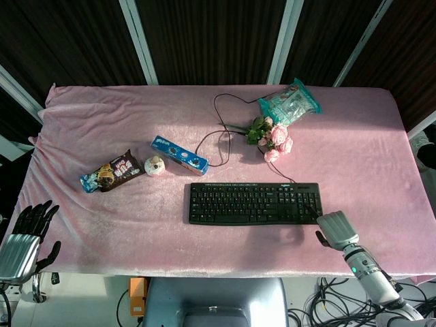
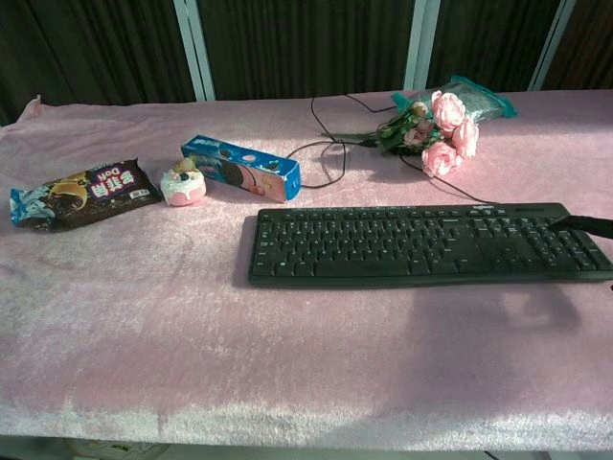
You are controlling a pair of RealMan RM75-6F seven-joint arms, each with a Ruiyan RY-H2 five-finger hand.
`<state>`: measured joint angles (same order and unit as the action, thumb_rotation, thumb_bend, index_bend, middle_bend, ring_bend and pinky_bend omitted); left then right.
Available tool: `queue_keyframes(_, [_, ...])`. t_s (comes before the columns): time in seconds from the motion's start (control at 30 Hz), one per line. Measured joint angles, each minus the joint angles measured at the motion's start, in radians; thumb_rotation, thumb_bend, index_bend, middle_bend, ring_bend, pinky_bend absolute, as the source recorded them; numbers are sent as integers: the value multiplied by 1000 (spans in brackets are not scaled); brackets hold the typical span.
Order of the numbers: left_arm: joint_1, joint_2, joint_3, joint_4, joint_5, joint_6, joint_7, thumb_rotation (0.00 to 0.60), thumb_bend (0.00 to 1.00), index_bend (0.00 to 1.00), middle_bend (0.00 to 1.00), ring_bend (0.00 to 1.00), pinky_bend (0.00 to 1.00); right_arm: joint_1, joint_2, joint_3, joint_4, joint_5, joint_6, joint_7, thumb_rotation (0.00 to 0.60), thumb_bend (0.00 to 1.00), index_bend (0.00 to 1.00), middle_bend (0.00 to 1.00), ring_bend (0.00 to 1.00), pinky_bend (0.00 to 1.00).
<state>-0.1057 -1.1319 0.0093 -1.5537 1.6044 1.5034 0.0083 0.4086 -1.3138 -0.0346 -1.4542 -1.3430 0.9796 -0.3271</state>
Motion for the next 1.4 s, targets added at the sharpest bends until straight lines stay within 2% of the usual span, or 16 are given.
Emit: queue_keyframes(1.4, [1, 5, 0, -1, 11, 10, -13, 600, 433, 0, 0, 0, 0, 29, -30, 1, 4, 61, -54, -74, 600, 577, 90, 946, 1000, 1000])
